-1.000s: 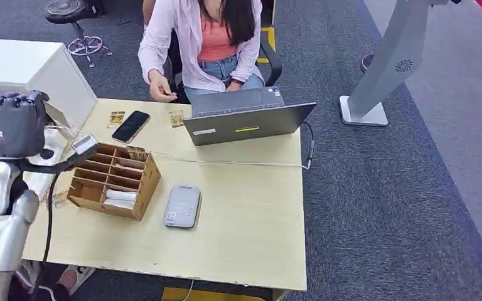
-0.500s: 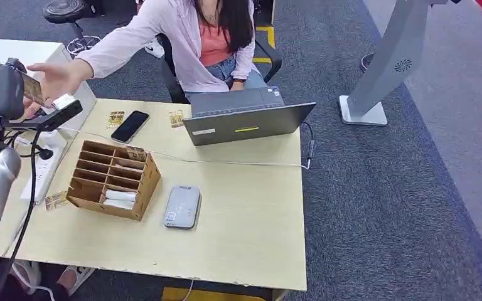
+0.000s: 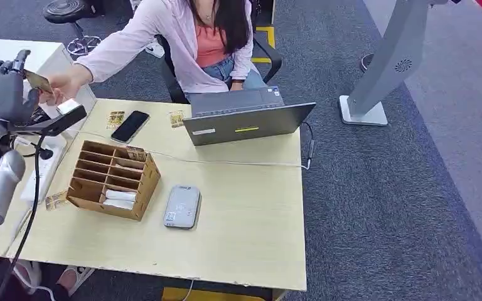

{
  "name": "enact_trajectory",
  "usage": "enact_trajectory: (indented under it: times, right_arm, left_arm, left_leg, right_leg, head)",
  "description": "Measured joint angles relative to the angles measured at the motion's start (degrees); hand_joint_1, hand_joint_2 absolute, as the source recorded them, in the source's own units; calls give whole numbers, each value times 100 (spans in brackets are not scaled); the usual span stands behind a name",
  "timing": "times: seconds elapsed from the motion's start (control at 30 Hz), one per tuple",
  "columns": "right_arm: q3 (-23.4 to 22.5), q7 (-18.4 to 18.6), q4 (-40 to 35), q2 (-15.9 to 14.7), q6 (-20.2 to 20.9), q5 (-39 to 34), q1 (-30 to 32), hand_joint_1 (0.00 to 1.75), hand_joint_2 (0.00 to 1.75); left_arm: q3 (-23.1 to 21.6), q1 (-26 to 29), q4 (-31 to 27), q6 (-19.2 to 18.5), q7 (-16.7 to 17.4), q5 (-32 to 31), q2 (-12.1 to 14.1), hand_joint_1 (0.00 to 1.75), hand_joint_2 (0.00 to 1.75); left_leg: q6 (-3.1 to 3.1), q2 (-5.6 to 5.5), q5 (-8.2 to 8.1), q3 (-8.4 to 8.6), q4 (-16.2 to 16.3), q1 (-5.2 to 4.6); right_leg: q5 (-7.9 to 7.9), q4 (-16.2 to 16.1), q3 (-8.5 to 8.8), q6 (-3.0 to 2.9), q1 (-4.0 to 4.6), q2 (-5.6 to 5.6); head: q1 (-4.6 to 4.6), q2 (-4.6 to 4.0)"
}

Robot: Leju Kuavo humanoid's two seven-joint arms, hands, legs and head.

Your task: Pass the card to the sensor for recognition and then transmit it.

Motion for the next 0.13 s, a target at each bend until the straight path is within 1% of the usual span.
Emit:
enact_trajectory:
  times: [0.03, 0.07, 0.13]
  right_arm:
    - [0, 0, 0, 0, -9, -19, 0, 0, 0]
    - [0, 0, 0, 0, -15, -54, 1, 0, 0]
    - [-22, -26, 0, 0, -72, -157, 1, 0, 0]
  left_arm:
    - [50, 89, -69, -15, -194, 318, -22, 0, 175]
    - [124, 212, -199, -69, -445, 769, -50, 0, 175]
    - [348, 647, -705, -343, -1051, 2018, -83, 0, 175]
  left_leg:
    - [0, 1, 0, -1, 0, 0]
    - [0, 2, 0, 0, 0, -1]
    - [2, 13, -2, 2, -1, -4]
  right_leg:
    - [0, 0, 0, 0, 0, 1]
    - [0, 0, 0, 0, -1, 1]
    - [0, 0, 1, 0, -4, 11]
  head:
    - [0, 0]
    - [0, 0]
    - [2, 0]
